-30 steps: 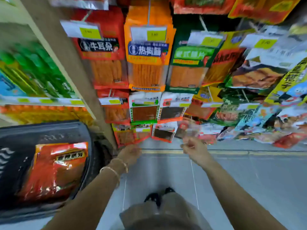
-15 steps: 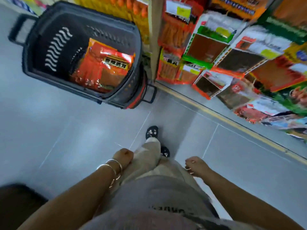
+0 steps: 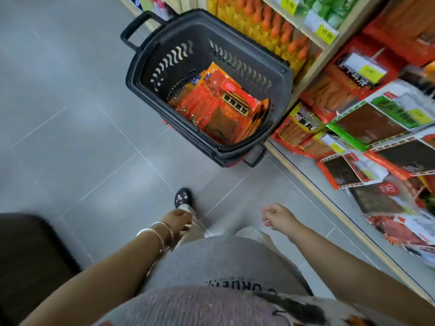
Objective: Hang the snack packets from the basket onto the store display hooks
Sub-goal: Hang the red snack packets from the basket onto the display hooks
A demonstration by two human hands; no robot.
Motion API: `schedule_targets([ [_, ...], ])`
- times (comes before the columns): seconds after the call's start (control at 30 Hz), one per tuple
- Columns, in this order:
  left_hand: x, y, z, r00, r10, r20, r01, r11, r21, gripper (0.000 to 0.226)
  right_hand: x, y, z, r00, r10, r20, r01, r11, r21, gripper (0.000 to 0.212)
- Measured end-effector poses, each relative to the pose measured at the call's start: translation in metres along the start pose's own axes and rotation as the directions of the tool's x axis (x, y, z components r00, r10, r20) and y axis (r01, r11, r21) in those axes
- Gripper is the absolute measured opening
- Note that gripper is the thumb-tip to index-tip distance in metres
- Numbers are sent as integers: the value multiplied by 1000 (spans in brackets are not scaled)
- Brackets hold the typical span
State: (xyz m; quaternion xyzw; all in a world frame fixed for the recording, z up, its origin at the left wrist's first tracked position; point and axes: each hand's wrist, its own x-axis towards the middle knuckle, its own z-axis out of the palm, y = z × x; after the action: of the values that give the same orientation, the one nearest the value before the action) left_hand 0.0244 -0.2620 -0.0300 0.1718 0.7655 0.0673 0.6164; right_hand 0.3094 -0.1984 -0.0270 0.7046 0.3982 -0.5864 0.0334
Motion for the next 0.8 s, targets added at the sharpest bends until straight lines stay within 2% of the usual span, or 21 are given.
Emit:
schedule_targets([
  [0.13, 17, 37, -82, 995, 63, -71, -61, 998, 24, 15, 12, -86, 34, 998, -50, -47, 57, 984, 170, 10],
  [0.27, 37, 72, -147, 985, 126, -115, -124, 992, 23, 12, 21, -162, 65, 987, -150, -59, 161, 917, 364, 10],
  [0.37, 45, 102, -173, 974, 174, -148, -175, 985, 4, 13, 31, -202, 74, 982, -179, -62, 188, 881, 434, 14],
  [0.43, 51, 127, -182, 970, 214, -116, -219, 976, -24, 15, 43, -222, 72, 980, -183, -73, 196, 872, 448, 14],
  [0.57, 67, 188, -191, 936, 352, -33, -351, 936, 24, 16, 87, -249, 53, 989, -123, -79, 145, 891, 431, 14],
  [0.63, 76, 221, -193, 915, 403, -35, -403, 915, 7, 14, 116, -256, 43, 993, -60, -103, 98, 906, 412, 19],
  [0.8, 109, 286, -192, 912, 403, -71, -409, 905, -115, 17, 191, -258, 32, 985, 140, -103, -84, 904, 419, 34],
])
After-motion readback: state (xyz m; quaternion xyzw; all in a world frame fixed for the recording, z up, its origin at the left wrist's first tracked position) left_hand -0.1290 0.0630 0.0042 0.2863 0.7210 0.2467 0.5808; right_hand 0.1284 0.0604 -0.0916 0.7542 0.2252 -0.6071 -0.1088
